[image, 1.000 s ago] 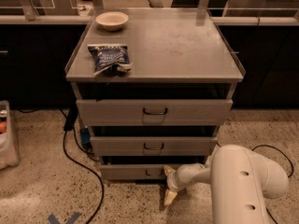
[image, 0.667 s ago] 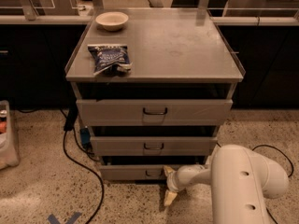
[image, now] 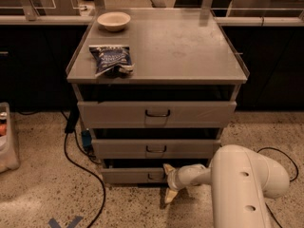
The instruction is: Open bottom drawer
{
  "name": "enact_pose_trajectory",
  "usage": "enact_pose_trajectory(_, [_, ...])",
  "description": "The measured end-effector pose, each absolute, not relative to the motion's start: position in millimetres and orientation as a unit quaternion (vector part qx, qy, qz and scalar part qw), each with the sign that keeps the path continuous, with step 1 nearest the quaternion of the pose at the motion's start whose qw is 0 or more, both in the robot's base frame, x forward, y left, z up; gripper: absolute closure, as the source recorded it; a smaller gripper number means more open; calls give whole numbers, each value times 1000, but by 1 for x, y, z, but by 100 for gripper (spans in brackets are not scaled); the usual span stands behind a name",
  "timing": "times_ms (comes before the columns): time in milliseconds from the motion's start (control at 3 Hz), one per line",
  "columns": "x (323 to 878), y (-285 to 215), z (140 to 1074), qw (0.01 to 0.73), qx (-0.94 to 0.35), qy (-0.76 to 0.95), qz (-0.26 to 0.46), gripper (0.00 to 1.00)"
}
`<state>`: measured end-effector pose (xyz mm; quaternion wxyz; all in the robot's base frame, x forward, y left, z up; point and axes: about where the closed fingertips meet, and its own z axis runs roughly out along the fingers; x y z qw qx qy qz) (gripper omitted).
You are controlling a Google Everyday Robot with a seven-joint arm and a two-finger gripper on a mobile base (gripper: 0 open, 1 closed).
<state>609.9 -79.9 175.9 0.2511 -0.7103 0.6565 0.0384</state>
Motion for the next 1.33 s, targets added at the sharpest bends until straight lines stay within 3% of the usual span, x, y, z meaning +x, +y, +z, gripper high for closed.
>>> enact_pose_trajectory(333, [622, -74, 171, 254, -714, 651, 39, 0])
enact_pose_trajectory(1000, [628, -75, 143, 174, -690, 695, 105, 0])
enact_pose_trajectory(1333, [628, -75, 147, 174, -690, 695, 105, 0])
